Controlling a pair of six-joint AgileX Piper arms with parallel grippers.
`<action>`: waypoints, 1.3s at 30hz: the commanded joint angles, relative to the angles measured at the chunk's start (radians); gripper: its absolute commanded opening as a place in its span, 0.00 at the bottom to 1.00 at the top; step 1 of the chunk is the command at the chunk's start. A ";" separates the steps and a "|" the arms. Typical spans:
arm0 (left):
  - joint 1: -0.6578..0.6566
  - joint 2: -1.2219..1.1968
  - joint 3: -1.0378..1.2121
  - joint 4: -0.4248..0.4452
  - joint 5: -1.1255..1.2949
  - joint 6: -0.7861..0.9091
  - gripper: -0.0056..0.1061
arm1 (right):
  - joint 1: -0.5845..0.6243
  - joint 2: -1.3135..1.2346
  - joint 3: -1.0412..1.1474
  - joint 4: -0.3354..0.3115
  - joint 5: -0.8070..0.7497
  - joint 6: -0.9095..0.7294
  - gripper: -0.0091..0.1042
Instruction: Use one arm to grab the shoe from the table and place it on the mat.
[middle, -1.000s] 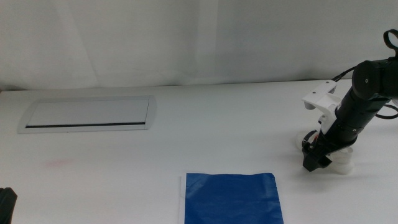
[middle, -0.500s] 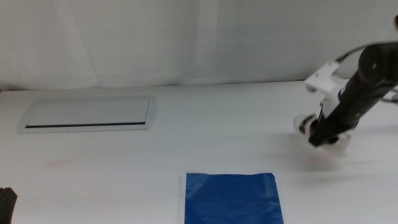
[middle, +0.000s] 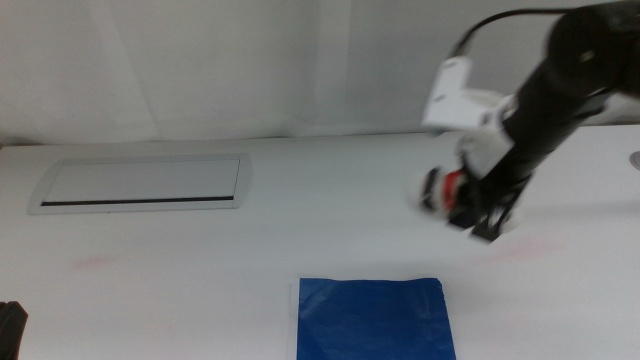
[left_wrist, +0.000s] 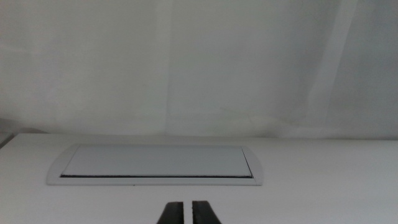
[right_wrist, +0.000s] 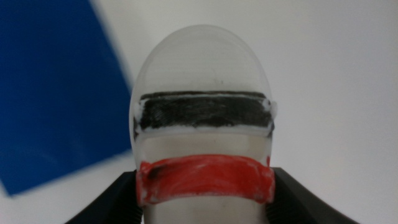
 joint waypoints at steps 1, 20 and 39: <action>-0.004 -0.004 0.010 -0.004 -0.013 -0.008 0.02 | 0.074 -0.009 -0.008 0.001 0.019 -0.020 0.06; -0.004 -0.004 0.010 -0.004 -0.013 -0.008 0.02 | 0.285 0.116 -0.002 -0.013 0.001 0.094 0.06; -0.004 -0.004 0.010 -0.004 -0.013 -0.008 0.02 | 0.358 0.276 -0.002 -0.019 -0.055 0.115 0.06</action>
